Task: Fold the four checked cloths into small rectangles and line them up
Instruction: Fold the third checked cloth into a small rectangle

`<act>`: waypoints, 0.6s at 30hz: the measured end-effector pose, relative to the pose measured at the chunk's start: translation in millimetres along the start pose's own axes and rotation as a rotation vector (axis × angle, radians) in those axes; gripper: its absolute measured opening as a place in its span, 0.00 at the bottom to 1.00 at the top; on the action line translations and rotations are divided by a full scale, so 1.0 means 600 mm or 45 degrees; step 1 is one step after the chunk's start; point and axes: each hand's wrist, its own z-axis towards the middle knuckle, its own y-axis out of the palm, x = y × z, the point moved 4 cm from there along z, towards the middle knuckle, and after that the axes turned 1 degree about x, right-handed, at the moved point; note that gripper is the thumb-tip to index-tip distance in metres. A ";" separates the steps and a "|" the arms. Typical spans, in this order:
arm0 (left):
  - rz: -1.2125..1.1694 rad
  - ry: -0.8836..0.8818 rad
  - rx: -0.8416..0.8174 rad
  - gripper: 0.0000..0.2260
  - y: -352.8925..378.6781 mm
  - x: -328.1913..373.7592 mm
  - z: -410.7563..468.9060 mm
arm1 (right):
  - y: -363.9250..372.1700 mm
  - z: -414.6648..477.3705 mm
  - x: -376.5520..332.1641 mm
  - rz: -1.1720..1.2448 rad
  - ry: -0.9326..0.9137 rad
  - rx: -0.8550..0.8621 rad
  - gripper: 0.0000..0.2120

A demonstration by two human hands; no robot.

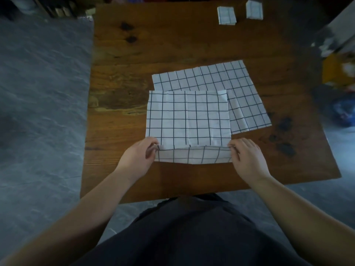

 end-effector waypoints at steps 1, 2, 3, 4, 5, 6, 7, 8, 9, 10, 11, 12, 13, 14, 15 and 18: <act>-0.003 -0.007 0.027 0.11 -0.009 0.004 0.016 | -0.006 0.020 -0.002 0.000 -0.008 0.024 0.09; 0.005 -0.014 0.046 0.13 -0.017 0.008 0.034 | -0.012 0.040 -0.002 -0.001 -0.015 0.042 0.09; 0.023 -0.017 0.061 0.14 -0.024 0.012 0.051 | -0.016 0.060 -0.004 -0.004 -0.021 0.055 0.09; 0.046 -0.018 0.070 0.15 -0.031 0.015 0.071 | -0.019 0.082 -0.004 -0.007 -0.024 0.060 0.09; 0.069 -0.020 0.077 0.17 -0.037 0.018 0.091 | -0.021 0.103 -0.005 -0.009 -0.024 0.056 0.10; 0.089 -0.031 0.077 0.19 -0.043 0.019 0.111 | -0.022 0.125 -0.006 -0.010 -0.019 0.044 0.11; 0.103 -0.052 0.070 0.20 -0.048 0.019 0.131 | -0.021 0.146 -0.007 -0.010 -0.007 0.027 0.11; 0.116 -0.079 0.062 0.20 -0.052 0.019 0.151 | -0.020 0.167 -0.008 -0.011 0.011 0.008 0.12; 0.128 -0.108 0.056 0.20 -0.056 0.018 0.171 | -0.018 0.187 -0.008 -0.011 0.034 -0.012 0.12; 0.144 -0.134 0.051 0.20 -0.059 0.018 0.192 | -0.016 0.207 -0.008 -0.015 0.056 -0.029 0.13; 0.163 -0.151 0.053 0.20 -0.062 0.018 0.213 | -0.012 0.226 -0.009 -0.023 0.075 -0.041 0.14; 0.185 -0.158 0.054 0.20 -0.064 0.019 0.236 | -0.010 0.245 -0.009 -0.034 0.088 -0.050 0.15; 0.206 -0.159 0.058 0.20 -0.067 0.022 0.258 | -0.009 0.265 -0.009 -0.043 0.104 -0.059 0.16; 0.223 -0.165 0.059 0.20 -0.069 0.023 0.279 | -0.008 0.284 -0.009 -0.046 0.121 -0.062 0.16; 0.234 -0.175 0.061 0.21 -0.071 0.024 0.300 | -0.008 0.303 -0.009 -0.044 0.142 -0.059 0.16; 0.273 -0.225 0.057 0.21 -0.071 0.016 0.357 | -0.003 0.358 -0.004 -0.072 0.187 -0.063 0.16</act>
